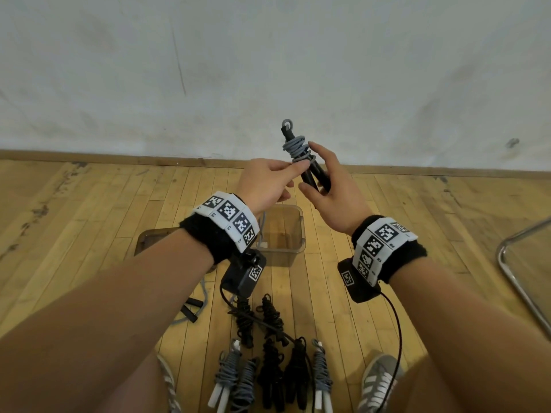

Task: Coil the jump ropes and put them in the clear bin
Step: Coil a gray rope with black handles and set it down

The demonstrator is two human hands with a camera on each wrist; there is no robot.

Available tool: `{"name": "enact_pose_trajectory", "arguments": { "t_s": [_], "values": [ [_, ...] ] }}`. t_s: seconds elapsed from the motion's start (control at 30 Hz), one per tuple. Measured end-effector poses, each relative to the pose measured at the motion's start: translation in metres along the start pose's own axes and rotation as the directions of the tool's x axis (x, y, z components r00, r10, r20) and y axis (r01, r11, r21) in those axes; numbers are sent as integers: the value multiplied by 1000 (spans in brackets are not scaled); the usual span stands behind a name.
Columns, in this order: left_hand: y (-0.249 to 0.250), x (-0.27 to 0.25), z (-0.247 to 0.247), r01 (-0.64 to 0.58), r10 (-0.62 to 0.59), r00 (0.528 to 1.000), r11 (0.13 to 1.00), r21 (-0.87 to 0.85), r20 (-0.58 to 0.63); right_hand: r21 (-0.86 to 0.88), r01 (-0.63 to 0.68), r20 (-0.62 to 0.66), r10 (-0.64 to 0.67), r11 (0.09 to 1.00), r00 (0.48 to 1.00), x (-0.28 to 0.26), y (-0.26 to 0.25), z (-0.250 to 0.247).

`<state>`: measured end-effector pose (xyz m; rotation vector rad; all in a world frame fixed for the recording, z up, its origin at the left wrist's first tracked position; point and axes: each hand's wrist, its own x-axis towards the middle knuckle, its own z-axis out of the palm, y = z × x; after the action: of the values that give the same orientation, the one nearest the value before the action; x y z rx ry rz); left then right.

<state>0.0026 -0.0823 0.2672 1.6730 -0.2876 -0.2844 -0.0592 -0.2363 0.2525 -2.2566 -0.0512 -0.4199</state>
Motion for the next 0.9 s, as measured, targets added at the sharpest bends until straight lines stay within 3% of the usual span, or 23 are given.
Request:
{"name": "enact_pose_trajectory", "arguments": {
  "t_s": [0.17, 0.27, 0.33, 0.43, 0.6, 0.7, 0.83, 0.9],
  "values": [
    [-1, 5, -2, -13, 12, 1000, 999, -35, -27, 87, -89, -76, 96, 992, 992, -1, -13, -3],
    [-3, 6, -3, -4, 5, 1000, 996, -92, 12, 321, -184, 18, 189, 929, 982, -2, -16, -6],
    [-3, 6, -2, -47, 48, 999, 999, -17, 19, 387, -203, 72, 191, 899, 979, -3, -18, -6],
    [3, 6, -4, -99, 92, 994, 987, 127, 58, 381, -163, 36, 162, 910, 986, -3, -22, -9],
    [3, 2, -6, -86, 61, 991, 973, 213, 122, 352, -96, -64, 126, 931, 990, 0, -21, -14],
    [3, 4, -5, -63, 46, 991, 988, 139, 122, 316, -112, -106, 153, 942, 983, 3, -19, -15],
    [5, 7, -5, -49, 46, 995, 998, 31, 89, 334, -224, -71, 261, 916, 963, 6, -11, -13],
    [4, 7, -5, -47, 48, 997, 999, -14, 58, 270, -208, -56, 231, 940, 971, 6, -10, -11]
  ]
}}
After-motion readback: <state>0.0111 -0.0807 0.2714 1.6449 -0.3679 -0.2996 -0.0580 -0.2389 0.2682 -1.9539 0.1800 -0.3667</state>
